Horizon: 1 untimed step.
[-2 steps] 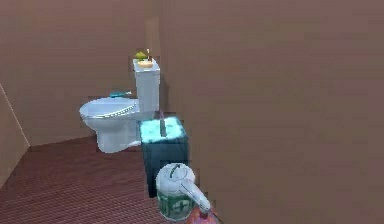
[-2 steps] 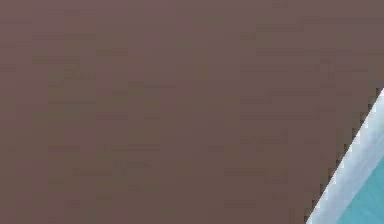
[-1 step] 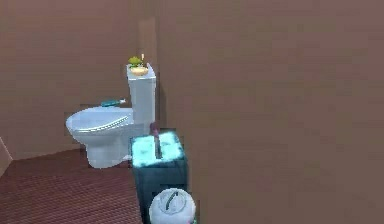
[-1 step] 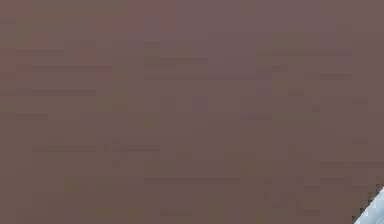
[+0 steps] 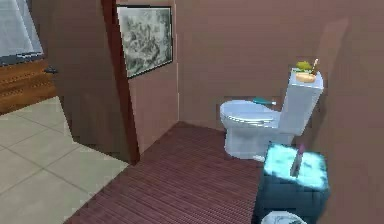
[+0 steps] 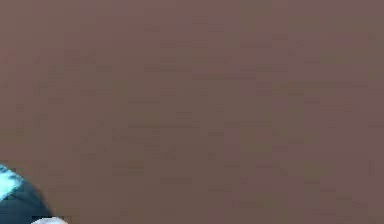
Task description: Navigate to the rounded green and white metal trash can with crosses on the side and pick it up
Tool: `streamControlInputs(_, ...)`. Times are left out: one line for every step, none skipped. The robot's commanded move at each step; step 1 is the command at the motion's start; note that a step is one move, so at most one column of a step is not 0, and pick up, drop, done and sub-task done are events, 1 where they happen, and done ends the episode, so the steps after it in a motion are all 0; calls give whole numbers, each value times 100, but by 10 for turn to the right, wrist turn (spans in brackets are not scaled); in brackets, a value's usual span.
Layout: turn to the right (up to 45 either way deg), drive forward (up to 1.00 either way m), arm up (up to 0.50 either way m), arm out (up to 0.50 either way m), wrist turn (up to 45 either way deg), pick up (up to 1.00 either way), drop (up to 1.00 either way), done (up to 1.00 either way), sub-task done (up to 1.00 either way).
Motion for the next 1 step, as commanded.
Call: streamControlInputs(-450, 0, 0, 0, 0, 0, 0, 0, 0)
